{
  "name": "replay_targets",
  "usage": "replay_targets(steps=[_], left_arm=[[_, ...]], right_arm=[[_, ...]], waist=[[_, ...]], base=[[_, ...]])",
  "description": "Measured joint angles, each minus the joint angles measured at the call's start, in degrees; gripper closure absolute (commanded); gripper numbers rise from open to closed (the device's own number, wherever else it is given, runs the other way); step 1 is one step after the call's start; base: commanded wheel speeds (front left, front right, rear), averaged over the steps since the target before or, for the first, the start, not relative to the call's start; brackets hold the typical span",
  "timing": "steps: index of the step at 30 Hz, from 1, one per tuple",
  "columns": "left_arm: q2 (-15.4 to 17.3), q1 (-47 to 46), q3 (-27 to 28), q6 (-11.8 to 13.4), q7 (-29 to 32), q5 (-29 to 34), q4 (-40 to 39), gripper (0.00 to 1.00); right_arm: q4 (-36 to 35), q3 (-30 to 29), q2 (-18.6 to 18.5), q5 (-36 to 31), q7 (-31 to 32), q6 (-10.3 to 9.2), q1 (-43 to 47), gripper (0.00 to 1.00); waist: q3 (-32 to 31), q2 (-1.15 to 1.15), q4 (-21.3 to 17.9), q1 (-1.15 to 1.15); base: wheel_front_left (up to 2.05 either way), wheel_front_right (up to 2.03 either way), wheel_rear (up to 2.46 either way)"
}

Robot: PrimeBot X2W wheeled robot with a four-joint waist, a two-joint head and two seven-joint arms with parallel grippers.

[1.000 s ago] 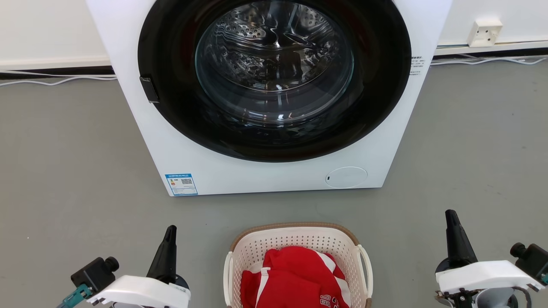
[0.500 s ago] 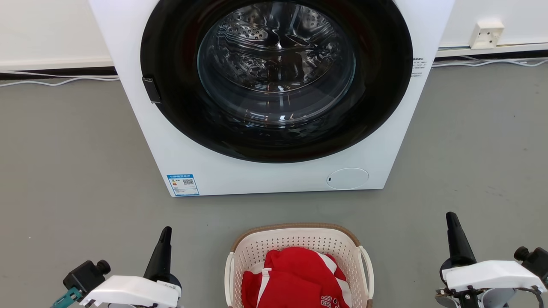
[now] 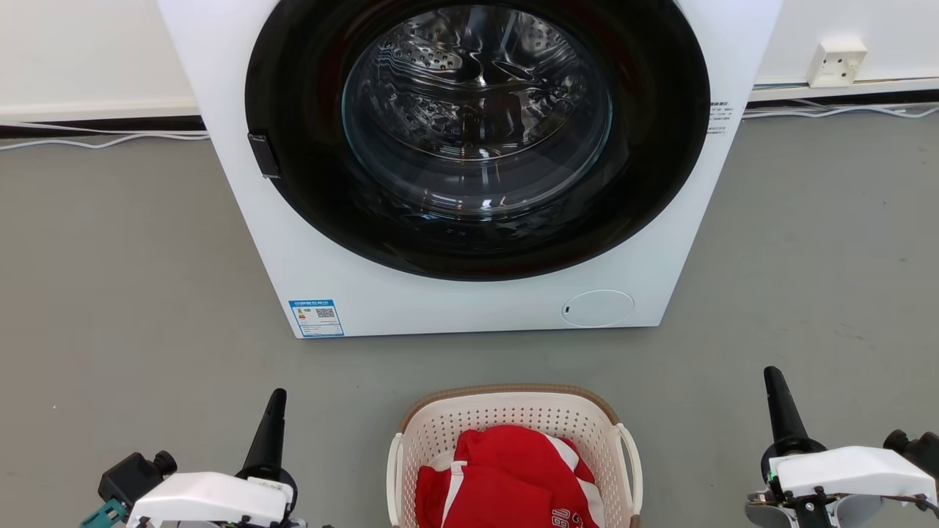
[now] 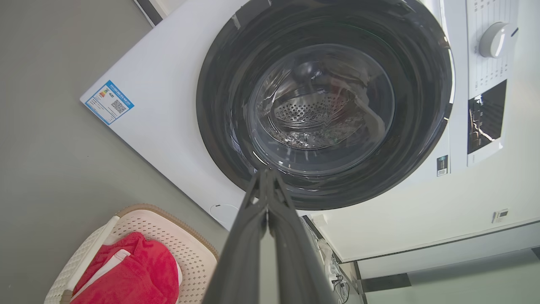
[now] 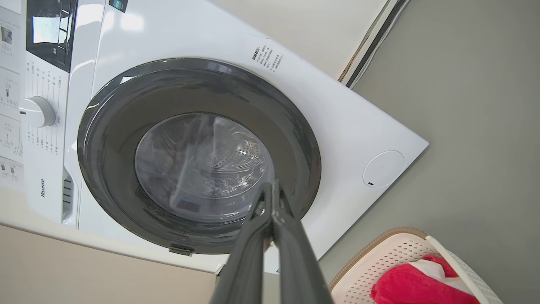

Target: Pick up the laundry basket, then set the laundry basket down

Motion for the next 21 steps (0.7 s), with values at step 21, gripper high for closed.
replay_targets(steps=[21], left_arm=[[0.02,-0.88,2.26,-0.48,3.46,-12.30,0.94,1.00]], right_arm=[[0.01,-1.11,0.12,13.32,3.60,0.00,-0.05,1.00]], waist=[[-0.33,0.00,0.41,0.00]], base=[[0.00,0.00,0.00]])
